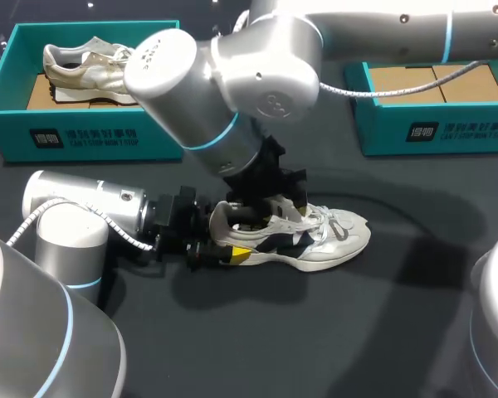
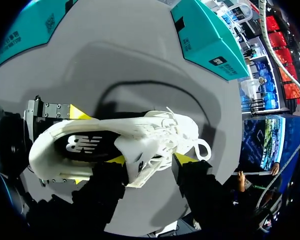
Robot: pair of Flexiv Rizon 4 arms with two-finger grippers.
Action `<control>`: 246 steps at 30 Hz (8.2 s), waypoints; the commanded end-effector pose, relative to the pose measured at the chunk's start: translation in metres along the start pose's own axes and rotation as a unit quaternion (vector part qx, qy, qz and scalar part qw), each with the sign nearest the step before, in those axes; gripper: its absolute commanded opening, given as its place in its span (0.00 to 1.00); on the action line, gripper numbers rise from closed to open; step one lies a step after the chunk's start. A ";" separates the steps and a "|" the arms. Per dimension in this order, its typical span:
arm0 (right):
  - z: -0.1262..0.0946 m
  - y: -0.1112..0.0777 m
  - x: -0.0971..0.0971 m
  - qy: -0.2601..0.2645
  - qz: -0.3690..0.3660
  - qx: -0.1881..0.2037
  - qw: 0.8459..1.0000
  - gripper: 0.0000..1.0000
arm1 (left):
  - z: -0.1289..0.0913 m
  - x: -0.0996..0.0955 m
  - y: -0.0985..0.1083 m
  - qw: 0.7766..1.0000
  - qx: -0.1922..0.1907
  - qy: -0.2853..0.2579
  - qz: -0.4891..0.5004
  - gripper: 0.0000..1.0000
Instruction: Take the shoe out of the shoebox, open the shoe tongue, remove and reinsert the insole, then place the shoe into the shoebox
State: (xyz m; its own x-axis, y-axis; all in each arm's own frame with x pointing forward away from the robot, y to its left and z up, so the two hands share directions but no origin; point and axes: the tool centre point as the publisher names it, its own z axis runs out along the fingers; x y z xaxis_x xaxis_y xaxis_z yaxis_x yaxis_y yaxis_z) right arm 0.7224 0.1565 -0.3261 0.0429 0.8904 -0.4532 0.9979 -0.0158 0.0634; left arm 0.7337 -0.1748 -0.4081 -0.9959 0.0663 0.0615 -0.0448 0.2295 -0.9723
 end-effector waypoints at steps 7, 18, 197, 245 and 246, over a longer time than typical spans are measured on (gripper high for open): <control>-0.002 -0.004 -0.011 0.026 0.097 0.013 0.995 0.02 | -0.002 0.001 0.002 1.000 0.000 -0.001 0.000 0.00; 0.000 0.003 -0.029 0.090 0.039 0.039 0.994 0.00 | -0.002 0.001 0.002 1.000 0.000 -0.001 0.000 0.00; -0.024 0.005 0.037 0.176 -0.640 -0.162 0.730 0.00 | -0.002 0.001 0.002 1.000 0.000 -0.001 0.000 0.00; 0.073 0.032 0.047 0.226 -0.633 -0.168 0.721 0.44 | -0.002 0.001 0.002 1.000 0.000 -0.001 0.000 0.00; 0.074 0.032 0.049 0.230 -0.636 -0.165 0.718 0.44 | -0.002 0.001 0.002 1.000 0.000 -0.001 0.000 0.00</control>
State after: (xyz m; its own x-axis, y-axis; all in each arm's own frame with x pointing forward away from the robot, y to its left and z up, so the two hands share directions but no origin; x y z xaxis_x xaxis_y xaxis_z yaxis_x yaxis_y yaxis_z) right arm 0.7520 0.1641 -0.3989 -0.9879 0.1541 -0.0193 0.1517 0.9839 0.0941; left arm 0.7342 -0.1748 -0.4081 -0.9960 0.0647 0.0624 -0.0460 0.2301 -0.9721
